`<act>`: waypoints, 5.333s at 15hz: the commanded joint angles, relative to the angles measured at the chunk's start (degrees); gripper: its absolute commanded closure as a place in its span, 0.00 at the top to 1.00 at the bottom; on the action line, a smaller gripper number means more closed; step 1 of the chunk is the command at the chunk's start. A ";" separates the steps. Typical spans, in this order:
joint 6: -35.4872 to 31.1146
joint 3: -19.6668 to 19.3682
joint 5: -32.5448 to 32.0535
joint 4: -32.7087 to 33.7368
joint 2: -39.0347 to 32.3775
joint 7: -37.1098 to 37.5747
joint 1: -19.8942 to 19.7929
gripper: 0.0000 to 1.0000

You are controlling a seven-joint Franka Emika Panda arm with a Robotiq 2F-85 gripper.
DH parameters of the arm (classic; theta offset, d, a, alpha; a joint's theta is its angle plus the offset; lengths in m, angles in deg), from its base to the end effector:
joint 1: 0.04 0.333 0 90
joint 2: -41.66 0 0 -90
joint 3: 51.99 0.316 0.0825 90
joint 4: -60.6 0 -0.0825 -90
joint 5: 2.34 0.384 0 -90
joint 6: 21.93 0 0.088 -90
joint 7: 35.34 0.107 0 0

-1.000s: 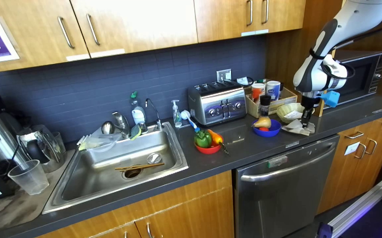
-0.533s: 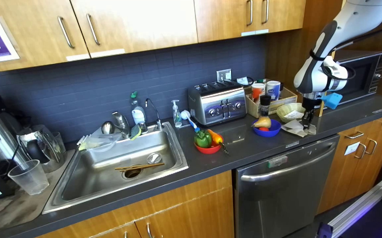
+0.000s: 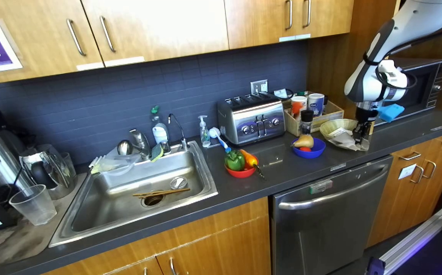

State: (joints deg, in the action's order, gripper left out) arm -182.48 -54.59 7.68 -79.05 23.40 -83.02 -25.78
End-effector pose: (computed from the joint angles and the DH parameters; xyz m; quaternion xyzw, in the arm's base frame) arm 0.4272 -0.2410 0.1796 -0.9955 -0.0881 -0.0334 0.0043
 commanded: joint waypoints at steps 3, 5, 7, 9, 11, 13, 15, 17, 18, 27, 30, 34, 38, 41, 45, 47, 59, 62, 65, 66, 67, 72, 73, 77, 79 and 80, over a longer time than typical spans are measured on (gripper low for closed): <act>0.20 -0.05 2.99 -0.59 1.95 0.52 -1.60 0.00; 0.13 -0.56 3.34 -0.55 2.13 1.27 -1.81 0.00; 0.28 -0.91 3.81 -0.50 2.38 2.03 -2.03 0.00; 0.23 -1.27 3.85 -0.50 2.54 2.64 -2.01 0.00; 0.15 -1.49 3.71 -0.58 2.76 3.22 -1.94 0.00; 0.16 -1.87 2.97 -0.75 2.84 4.13 -1.40 0.00; 0.20 -2.68 1.29 -1.55 2.94 5.70 -0.19 0.00; -0.25 -3.19 -0.31 -2.82 2.99 7.08 1.02 0.00; -0.61 -3.31 -1.47 -3.59 2.90 7.29 1.68 0.00; -1.35 -6.42 -20.47 -7.89 2.84 19.01 12.14 0.00; -0.91 -6.89 -25.22 -8.21 3.14 22.56 14.49 0.00; -0.96 -7.16 -30.59 -8.67 3.05 26.04 17.48 0.00; -0.66 -6.68 -34.25 -8.63 3.25 27.60 19.77 0.00; -0.34 -6.48 -35.87 -8.75 3.53 28.48 21.21 0.00; -0.02 -6.01 -36.58 -8.73 3.42 29.00 22.61 0.00; 0.18 -5.66 -36.41 -8.71 3.34 28.91 23.11 0.00; 3.86 -3.66 -39.77 -8.01 1.65 31.59 27.97 0.00; 5.48 -3.02 -41.92 -7.73 1.45 33.03 29.43 0.00; 6.76 -2.15 -43.29 -7.51 1.41 34.04 30.16 0.00; 7.09 -1.84 -43.47 -7.46 1.40 34.16 30.31 0.00; 7.35 -1.53 -43.68 -7.44 1.33 34.16 30.48 0.00; 7.98 0.07 -45.54 -7.13 0.93 33.52 30.75 0.00; 7.94 0.51 -45.79 -7.11 0.85 33.25 30.76 0.00; 7.58 2.25 -46.46 -6.75 -1.15 32.23 31.31 0.00; 7.50 2.78 -46.30 -6.52 -2.20 31.84 31.69 0.00; 7.46 2.95 -46.22 -6.48 -2.53 31.64 31.75 0.00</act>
State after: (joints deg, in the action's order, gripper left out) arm -174.47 -52.05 -37.23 -86.17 22.36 -51.29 5.51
